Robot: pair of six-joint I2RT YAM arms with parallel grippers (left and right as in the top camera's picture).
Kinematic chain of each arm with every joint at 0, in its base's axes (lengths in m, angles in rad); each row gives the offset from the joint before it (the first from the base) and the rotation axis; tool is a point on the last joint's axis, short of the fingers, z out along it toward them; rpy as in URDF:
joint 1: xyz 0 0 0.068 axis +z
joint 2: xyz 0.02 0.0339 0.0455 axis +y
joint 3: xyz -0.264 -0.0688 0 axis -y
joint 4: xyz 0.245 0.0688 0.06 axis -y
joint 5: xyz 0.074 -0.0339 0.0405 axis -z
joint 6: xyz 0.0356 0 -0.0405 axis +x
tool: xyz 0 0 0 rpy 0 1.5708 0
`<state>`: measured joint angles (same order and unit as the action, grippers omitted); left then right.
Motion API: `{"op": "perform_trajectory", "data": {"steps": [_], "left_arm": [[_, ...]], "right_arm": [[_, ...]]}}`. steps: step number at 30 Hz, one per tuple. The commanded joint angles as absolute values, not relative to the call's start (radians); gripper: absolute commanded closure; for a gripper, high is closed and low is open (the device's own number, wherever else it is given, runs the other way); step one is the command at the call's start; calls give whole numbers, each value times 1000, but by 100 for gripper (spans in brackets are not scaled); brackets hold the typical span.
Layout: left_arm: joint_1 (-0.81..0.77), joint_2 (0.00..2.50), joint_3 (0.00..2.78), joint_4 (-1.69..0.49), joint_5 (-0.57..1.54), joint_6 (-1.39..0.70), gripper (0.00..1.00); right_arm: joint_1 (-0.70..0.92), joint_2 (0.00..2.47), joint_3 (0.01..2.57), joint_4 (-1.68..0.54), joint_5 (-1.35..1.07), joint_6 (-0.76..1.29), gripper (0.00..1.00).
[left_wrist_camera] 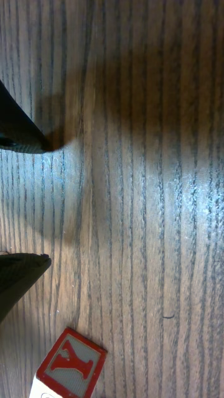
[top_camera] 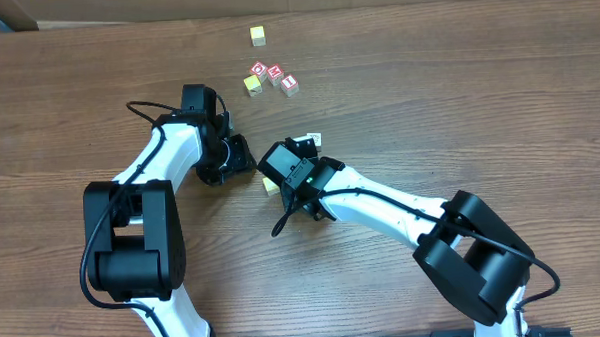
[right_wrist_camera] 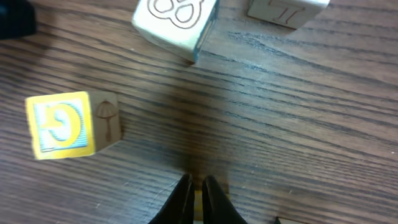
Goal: Flip 5 blocks
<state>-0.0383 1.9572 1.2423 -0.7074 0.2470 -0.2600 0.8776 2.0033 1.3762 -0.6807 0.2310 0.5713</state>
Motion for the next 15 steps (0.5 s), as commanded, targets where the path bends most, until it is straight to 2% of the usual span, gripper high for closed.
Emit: {"op": "perform_trajectory", "data": {"steps": [1,6,15], "left_arm": [[-34,1975,1211,-706,228,-270,54],[-34,1975,1211,-706,228,-270,54],[-34,1975,1211,-707,229,-270,54]], "right_arm": [[881,1917,1410,-667,176,568,91],[897,1907,1409,-609,17,580,90],[935,1991,1409,-598,191,580,90]]}}
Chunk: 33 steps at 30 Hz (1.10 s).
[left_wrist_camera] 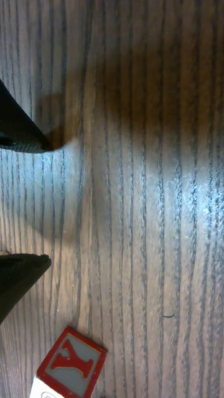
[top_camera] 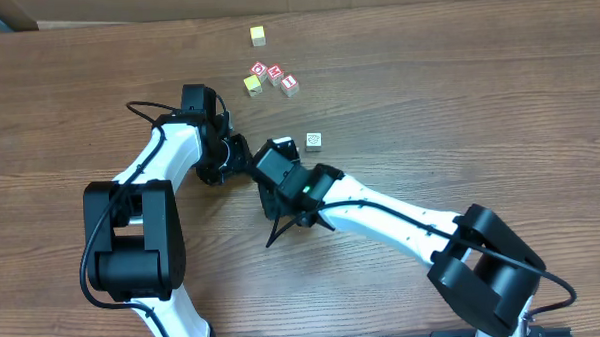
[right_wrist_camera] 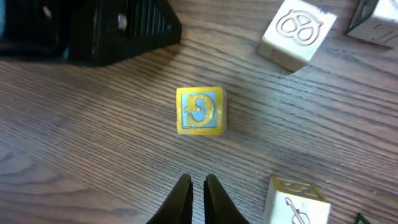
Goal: Flip 5 blocks
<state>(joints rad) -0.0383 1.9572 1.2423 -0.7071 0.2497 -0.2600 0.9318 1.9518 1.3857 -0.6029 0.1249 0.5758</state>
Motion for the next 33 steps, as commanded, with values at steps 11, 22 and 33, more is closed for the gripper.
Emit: {"op": "perform_trajectory", "data": {"steps": [11,22,33], "left_arm": [[-34,1975,1211,-725,228,-269,53],[-34,1975,1211,-724,228,-270,51],[-34,1975,1211,-714,228,-269,51]], "right_arm": [[933,2023,1409,-649,236,580,90],[932,2023,1409,-744,273,580,90],[926,1992,1410,-753,276,622,90]]}}
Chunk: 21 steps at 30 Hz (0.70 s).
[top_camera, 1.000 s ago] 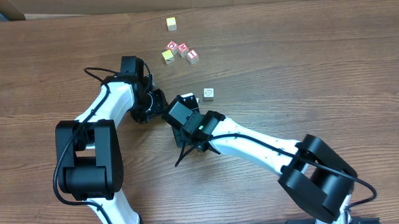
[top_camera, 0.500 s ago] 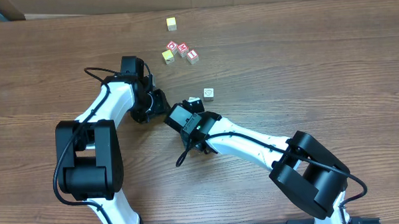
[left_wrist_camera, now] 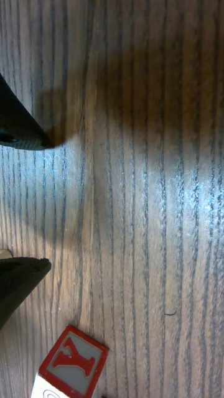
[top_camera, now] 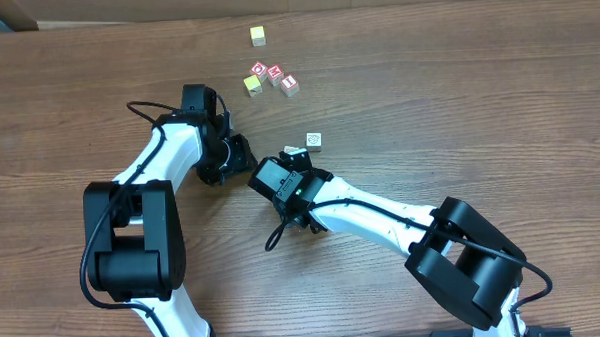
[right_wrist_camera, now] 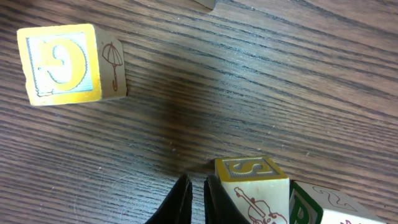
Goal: Flip 5 blocks
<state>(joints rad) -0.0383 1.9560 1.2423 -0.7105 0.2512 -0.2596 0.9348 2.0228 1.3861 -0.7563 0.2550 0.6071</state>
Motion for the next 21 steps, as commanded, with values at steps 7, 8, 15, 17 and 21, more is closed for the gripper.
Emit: {"op": "perform_trajectory", "data": {"steps": [7,8,15,17,21], "left_arm": [[-34,1975,1211,-707,228,-270,50],[-34,1975,1211,-707,228,-269,50],[-34,1975,1211,-707,228,-270,50],[-34,1975,1211,-706,228,-269,50],[-34,1975,1211,-706,228,-269,50]], "right_arm": [[916,1984,1409,-719,276,625,90],[913,1984,1409,-728,277,625,90],[907,1984,1409,-773,276,633,90],[907,1984,1410,-768,276,633,89],[905,1971,1417,-730,273,625,89]]}}
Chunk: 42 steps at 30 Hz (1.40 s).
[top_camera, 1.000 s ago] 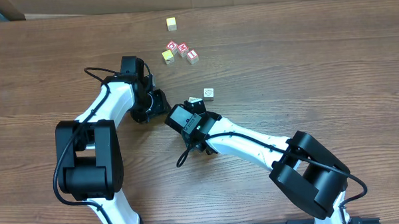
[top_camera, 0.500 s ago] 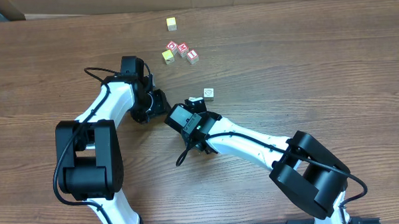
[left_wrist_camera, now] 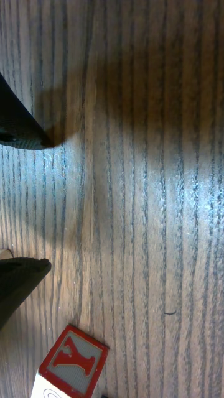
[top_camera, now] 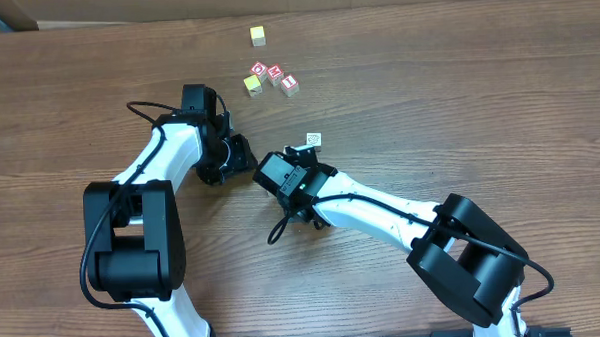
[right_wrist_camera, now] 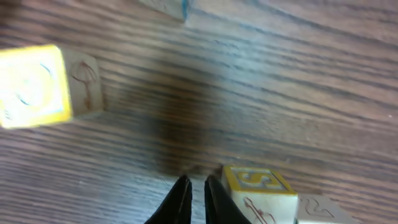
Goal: Flip 5 blocks
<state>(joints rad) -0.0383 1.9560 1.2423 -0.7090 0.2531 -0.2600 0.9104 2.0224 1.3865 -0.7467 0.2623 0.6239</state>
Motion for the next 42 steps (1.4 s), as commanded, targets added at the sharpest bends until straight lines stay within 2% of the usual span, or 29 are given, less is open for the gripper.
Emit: {"op": "perform_trajectory", "data": {"steps": [1,8,10,12,14,16,20,22,28,42], "left_arm": [[-34,1975,1211,-707,228,-269,50],[-34,1975,1211,-709,229,-270,50],[-34,1975,1211,-711,229,-269,53],[-34,1975,1211,-710,228,-269,63],[-34,1975,1211,-709,229,-270,84],[-34,1975,1211,-709,229,-270,95],[-34,1975,1211,-709,228,-269,96],[-34,1975,1211,-709,228,-270,91],[-34,1975,1211,-709,228,-269,85],[-34,1975,1211,-706,229,-270,85]], "right_arm": [[900,1966,1428,-725,274,620,89],[809,1959,1491,-690,319,621,89],[773,1972,1491,-685,285,621,89],[738,1994,1491,-685,209,621,89],[716,2017,1491,-694,145,620,88],[705,2039,1491,-714,109,621,88],[705,2049,1491,-756,97,620,92],[709,2049,1491,-767,76,619,96],[713,2050,1490,-822,42,594,96],[714,2050,1487,-878,-22,568,96]]}}
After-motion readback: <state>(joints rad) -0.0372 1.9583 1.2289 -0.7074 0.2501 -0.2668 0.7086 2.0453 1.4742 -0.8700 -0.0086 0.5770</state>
